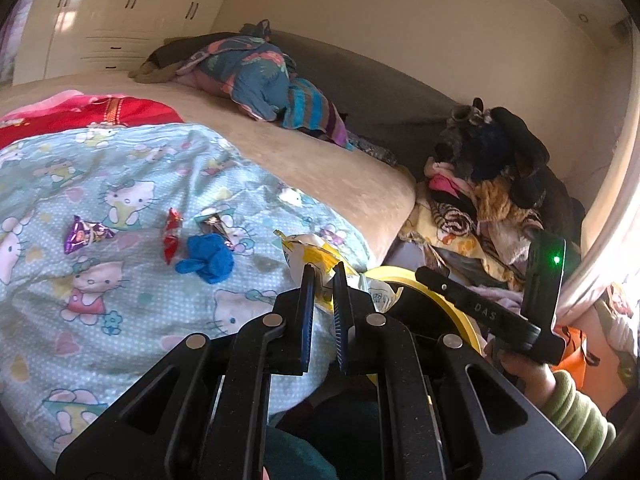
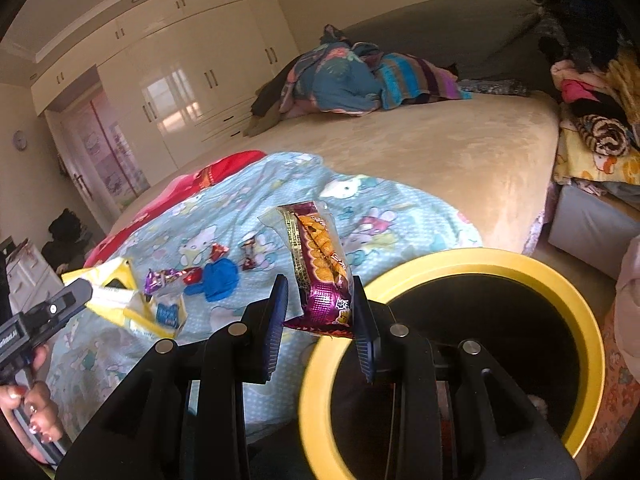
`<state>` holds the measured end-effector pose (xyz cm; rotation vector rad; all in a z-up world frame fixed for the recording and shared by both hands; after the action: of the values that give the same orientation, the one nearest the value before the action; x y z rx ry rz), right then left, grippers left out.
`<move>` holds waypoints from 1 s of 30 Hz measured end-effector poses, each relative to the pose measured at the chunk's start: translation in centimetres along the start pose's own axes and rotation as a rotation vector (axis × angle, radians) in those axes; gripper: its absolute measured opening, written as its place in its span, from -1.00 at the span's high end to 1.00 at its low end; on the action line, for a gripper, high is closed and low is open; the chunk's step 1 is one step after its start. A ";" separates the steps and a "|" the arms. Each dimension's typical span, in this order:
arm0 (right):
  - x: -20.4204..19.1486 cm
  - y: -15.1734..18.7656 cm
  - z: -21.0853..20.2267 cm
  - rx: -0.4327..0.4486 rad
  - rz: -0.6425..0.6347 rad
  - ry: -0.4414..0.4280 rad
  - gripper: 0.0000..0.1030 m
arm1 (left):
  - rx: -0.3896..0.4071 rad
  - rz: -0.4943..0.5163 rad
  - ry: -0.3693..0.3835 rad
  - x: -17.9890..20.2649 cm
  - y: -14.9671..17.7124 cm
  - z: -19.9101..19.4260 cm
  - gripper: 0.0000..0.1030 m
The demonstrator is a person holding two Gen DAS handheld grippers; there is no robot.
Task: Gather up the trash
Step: 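Lift both wrappers and carry both tools over the bin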
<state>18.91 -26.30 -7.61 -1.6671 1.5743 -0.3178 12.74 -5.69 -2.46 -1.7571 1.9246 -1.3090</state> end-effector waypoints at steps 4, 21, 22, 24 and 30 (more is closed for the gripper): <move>1.4 -0.1 -0.4 0.009 0.019 0.023 0.42 | -0.016 0.027 0.007 1.1 0.3 0.7 0.89; 7.4 0.9 -1.4 0.012 0.127 0.123 0.42 | -0.098 0.148 0.039 6.0 2.2 4.1 0.89; 7.7 1.0 -1.4 0.009 0.131 0.128 0.42 | -0.105 0.158 0.040 6.3 2.4 4.4 0.89; 8.3 1.1 -1.2 -0.001 0.136 0.141 0.42 | -0.115 0.172 0.043 6.8 2.7 4.8 0.89; 9.6 1.9 -0.6 -0.030 0.165 0.165 0.42 | -0.152 0.219 0.039 8.2 3.5 6.6 0.89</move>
<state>19.00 -35.26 -11.70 -1.5540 1.8347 -0.3551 12.72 -16.33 -5.65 -1.5397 2.2184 -1.1561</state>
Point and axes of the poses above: each gripper's, at about its wrist camera, not at the fingertips, and z roughly the way its jaws point, x to its right, y to its underside, the point moved 6 cm from there along z, roughly the way its jaws point, and after that the axes turned 8 degrees about -x, right-handed, at the moved point
